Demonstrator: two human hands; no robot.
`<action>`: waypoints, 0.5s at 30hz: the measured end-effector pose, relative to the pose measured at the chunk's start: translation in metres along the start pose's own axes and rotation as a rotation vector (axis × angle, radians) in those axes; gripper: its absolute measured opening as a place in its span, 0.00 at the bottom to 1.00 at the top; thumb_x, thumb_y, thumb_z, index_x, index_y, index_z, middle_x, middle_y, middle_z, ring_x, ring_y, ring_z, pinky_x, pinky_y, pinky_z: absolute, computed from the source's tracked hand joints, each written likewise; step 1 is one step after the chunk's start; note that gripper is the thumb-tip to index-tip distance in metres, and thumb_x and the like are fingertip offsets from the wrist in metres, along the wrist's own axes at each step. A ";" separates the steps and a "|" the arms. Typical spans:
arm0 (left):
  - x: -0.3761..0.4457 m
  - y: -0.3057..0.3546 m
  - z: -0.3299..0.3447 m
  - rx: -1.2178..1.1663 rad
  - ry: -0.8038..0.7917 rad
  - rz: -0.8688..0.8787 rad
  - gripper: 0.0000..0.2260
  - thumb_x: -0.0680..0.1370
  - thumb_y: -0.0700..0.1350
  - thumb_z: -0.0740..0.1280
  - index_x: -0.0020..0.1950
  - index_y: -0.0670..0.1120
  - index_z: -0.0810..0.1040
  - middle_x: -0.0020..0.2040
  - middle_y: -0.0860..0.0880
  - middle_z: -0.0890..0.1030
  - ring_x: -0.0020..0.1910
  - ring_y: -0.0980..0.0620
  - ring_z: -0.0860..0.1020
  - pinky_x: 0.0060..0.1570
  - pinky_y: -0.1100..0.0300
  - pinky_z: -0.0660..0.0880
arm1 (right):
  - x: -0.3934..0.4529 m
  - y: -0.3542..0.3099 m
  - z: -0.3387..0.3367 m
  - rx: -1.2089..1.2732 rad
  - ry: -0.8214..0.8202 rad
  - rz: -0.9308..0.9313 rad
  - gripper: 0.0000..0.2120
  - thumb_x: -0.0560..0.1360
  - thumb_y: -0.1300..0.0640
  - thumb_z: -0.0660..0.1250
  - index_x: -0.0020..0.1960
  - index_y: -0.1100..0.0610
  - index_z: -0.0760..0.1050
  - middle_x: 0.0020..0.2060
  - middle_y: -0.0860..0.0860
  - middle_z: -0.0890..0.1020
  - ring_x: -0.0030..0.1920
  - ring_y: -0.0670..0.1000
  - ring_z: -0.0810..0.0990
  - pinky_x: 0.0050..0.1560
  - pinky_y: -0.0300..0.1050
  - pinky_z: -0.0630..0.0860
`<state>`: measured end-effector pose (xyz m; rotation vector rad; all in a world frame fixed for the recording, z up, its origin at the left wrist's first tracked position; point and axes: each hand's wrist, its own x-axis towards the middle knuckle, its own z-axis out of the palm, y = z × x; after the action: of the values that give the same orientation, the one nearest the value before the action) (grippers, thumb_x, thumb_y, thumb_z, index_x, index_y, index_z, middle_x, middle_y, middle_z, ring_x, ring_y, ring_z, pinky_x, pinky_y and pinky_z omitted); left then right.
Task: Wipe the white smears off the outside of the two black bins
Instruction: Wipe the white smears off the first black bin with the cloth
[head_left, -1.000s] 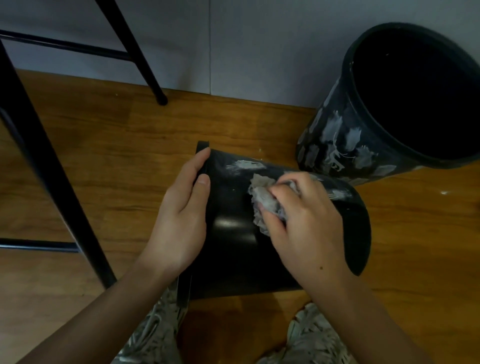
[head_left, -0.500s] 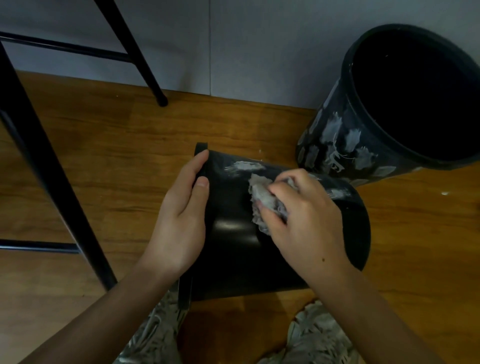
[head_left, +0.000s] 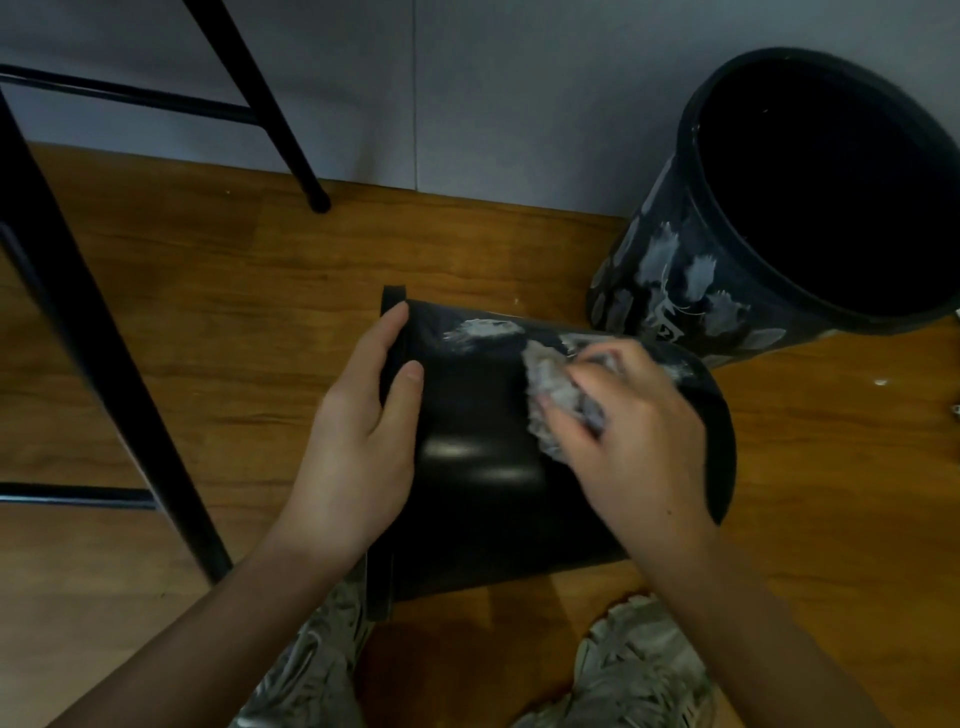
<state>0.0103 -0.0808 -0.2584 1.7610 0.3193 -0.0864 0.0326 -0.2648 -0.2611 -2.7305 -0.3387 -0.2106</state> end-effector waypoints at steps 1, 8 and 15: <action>-0.001 0.001 0.000 0.004 -0.002 0.007 0.20 0.82 0.44 0.56 0.75 0.53 0.61 0.57 0.67 0.70 0.56 0.77 0.69 0.49 0.82 0.67 | -0.002 0.009 -0.002 -0.029 0.020 0.020 0.09 0.74 0.55 0.70 0.49 0.60 0.81 0.49 0.53 0.79 0.45 0.51 0.79 0.42 0.41 0.69; -0.006 0.005 0.005 0.037 0.028 0.051 0.20 0.82 0.42 0.56 0.75 0.49 0.62 0.55 0.68 0.70 0.54 0.79 0.69 0.48 0.82 0.66 | -0.015 0.037 -0.006 -0.043 0.072 0.071 0.18 0.76 0.49 0.61 0.52 0.62 0.81 0.50 0.54 0.78 0.47 0.54 0.79 0.42 0.42 0.71; -0.006 0.007 -0.005 0.080 0.071 0.066 0.20 0.82 0.43 0.56 0.75 0.50 0.62 0.55 0.71 0.67 0.52 0.83 0.67 0.47 0.84 0.64 | -0.020 0.021 -0.002 0.013 0.122 0.041 0.16 0.76 0.51 0.63 0.53 0.61 0.81 0.51 0.55 0.78 0.49 0.52 0.78 0.45 0.42 0.71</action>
<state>0.0053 -0.0786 -0.2497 1.8554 0.3121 0.0108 0.0191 -0.2889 -0.2702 -2.6940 -0.2487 -0.3613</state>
